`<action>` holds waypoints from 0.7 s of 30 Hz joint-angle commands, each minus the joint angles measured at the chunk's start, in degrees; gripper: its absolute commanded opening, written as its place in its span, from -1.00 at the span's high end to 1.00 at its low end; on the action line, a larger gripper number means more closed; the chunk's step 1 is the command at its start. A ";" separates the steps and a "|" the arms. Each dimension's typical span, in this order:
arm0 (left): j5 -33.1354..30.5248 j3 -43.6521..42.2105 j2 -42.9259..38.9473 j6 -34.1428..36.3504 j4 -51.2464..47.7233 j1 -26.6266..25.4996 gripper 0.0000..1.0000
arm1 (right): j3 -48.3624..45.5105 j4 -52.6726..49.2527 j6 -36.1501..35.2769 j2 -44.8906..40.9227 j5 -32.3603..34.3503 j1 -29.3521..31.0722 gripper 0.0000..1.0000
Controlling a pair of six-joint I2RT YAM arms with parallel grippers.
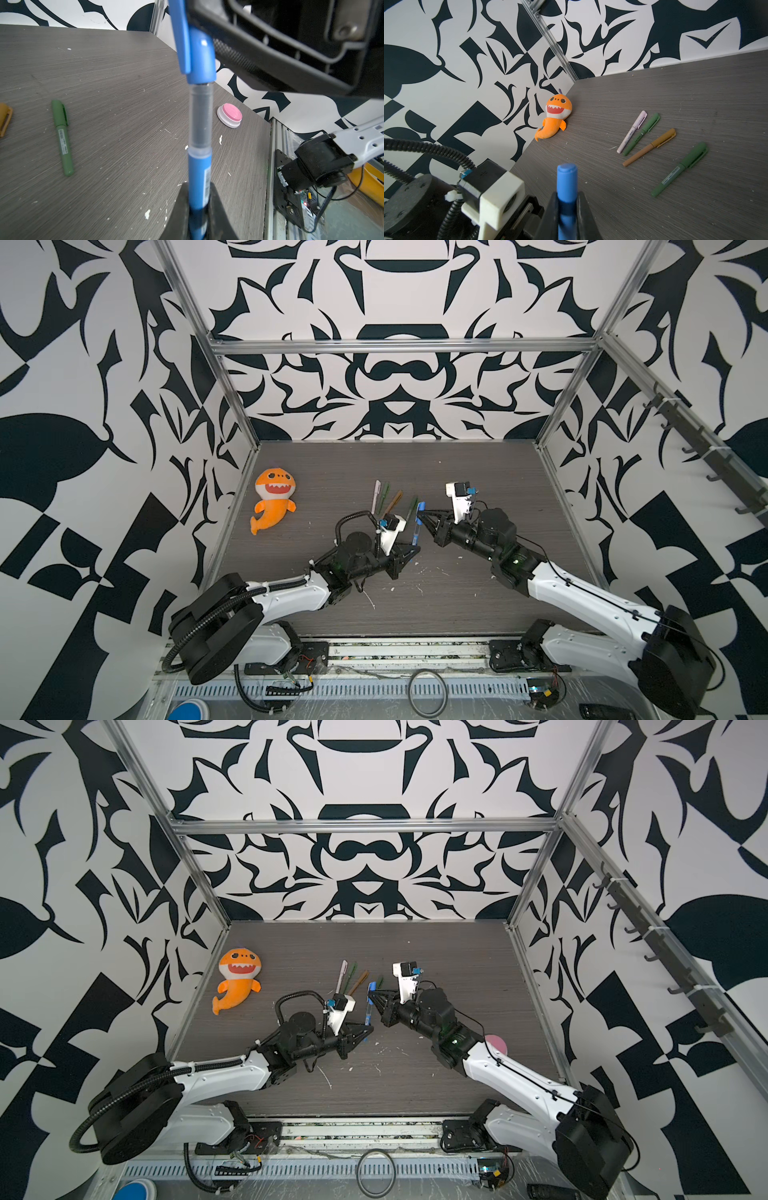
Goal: Insert the pens into the pen caps
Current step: 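Press the blue cap down onto the pen with the right gripper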
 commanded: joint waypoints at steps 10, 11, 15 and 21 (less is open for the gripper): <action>-1.59 6.23 -0.78 -2.10 3.65 0.19 0.92 | -2.06 3.12 0.97 -1.18 -1.65 0.86 0.83; -1.89 6.27 -0.88 -2.27 3.64 0.27 0.92 | -2.16 2.80 0.67 -1.43 -1.65 0.81 0.83; -2.02 6.72 -1.04 -4.03 4.52 1.35 0.92 | -1.19 -2.04 -3.11 -2.44 -1.79 0.90 0.82; -0.42 7.41 -1.86 -5.93 4.74 3.73 0.92 | -1.24 -5.84 -5.31 -3.18 -2.74 0.86 0.81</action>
